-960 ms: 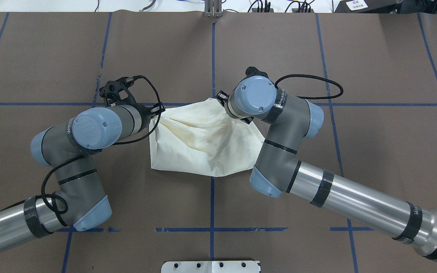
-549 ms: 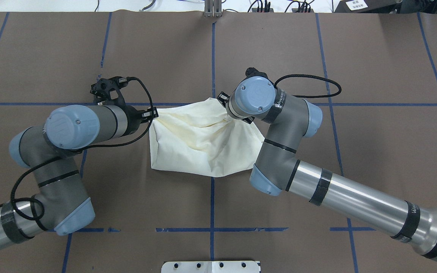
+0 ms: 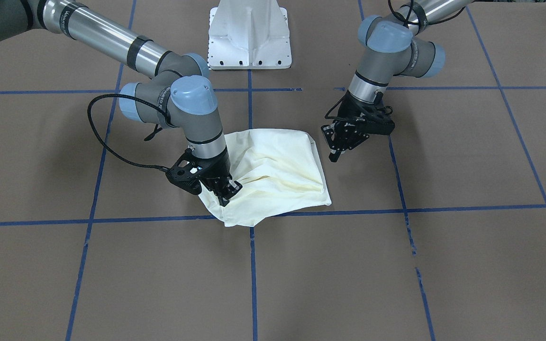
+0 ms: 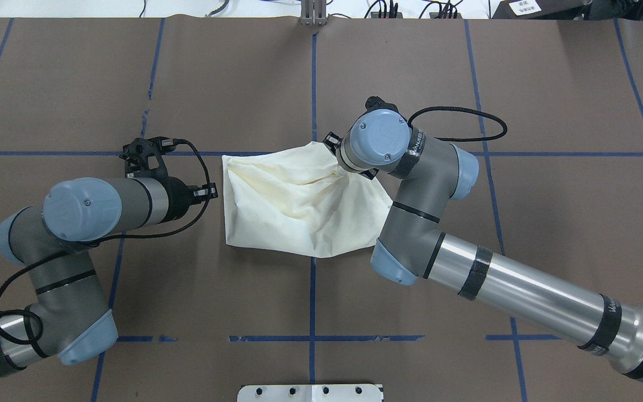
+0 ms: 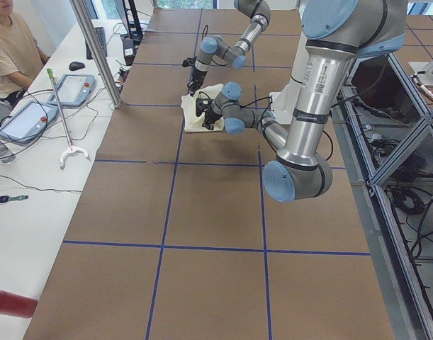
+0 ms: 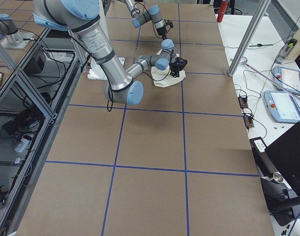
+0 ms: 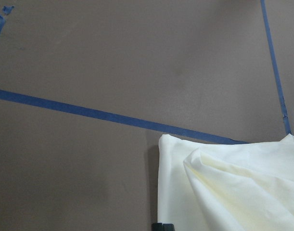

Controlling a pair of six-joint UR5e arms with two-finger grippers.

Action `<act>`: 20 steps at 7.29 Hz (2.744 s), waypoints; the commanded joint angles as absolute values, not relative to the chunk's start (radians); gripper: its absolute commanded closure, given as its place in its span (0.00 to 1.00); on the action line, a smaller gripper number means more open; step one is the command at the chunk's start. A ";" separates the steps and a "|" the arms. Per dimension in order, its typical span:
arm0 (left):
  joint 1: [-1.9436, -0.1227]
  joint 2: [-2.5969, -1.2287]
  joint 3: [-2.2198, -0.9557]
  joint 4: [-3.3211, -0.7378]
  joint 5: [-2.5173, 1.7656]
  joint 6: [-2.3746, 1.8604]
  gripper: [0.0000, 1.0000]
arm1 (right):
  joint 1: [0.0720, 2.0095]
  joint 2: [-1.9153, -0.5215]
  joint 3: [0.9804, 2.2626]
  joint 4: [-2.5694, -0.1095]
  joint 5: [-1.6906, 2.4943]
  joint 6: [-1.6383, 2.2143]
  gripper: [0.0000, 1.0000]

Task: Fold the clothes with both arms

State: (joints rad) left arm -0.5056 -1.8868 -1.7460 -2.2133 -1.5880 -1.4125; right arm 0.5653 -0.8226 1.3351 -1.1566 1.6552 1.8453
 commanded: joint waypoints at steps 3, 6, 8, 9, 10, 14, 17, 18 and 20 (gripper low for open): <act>-0.440 -1.914 -1.704 -2.276 -1.623 -1.410 1.00 | 0.566 -0.816 1.342 -1.155 1.654 1.848 1.00; -0.423 -1.896 -1.713 -2.309 -1.751 -1.381 1.00 | 0.566 -0.815 1.345 -1.155 1.654 1.848 1.00; -0.422 -1.881 -1.723 -2.312 -1.799 -1.339 1.00 | 0.566 -0.815 1.345 -1.155 1.654 1.848 1.00; -0.422 -1.867 -1.723 -2.363 -1.842 -1.338 1.00 | 0.565 -0.813 1.345 -1.155 1.654 1.851 1.00; -0.420 -1.843 -1.724 -2.409 -1.857 -1.344 1.00 | 0.566 -0.815 1.345 -1.155 1.654 1.852 1.00; -0.379 -1.774 -1.818 -2.419 -1.858 -1.400 1.00 | 0.566 -0.818 1.342 -1.155 1.654 1.855 1.00; -0.368 -1.779 -1.902 -2.408 -1.832 -1.469 1.00 | 0.566 -0.816 1.344 -1.155 1.652 1.858 1.00; -0.365 -1.839 -1.875 -2.393 -1.815 -1.497 1.00 | 0.565 -0.815 1.345 -1.155 1.652 1.856 1.00; -0.365 -1.917 -1.775 -2.384 -1.784 -1.497 1.00 | 0.566 -0.815 1.345 -1.155 1.652 1.855 1.00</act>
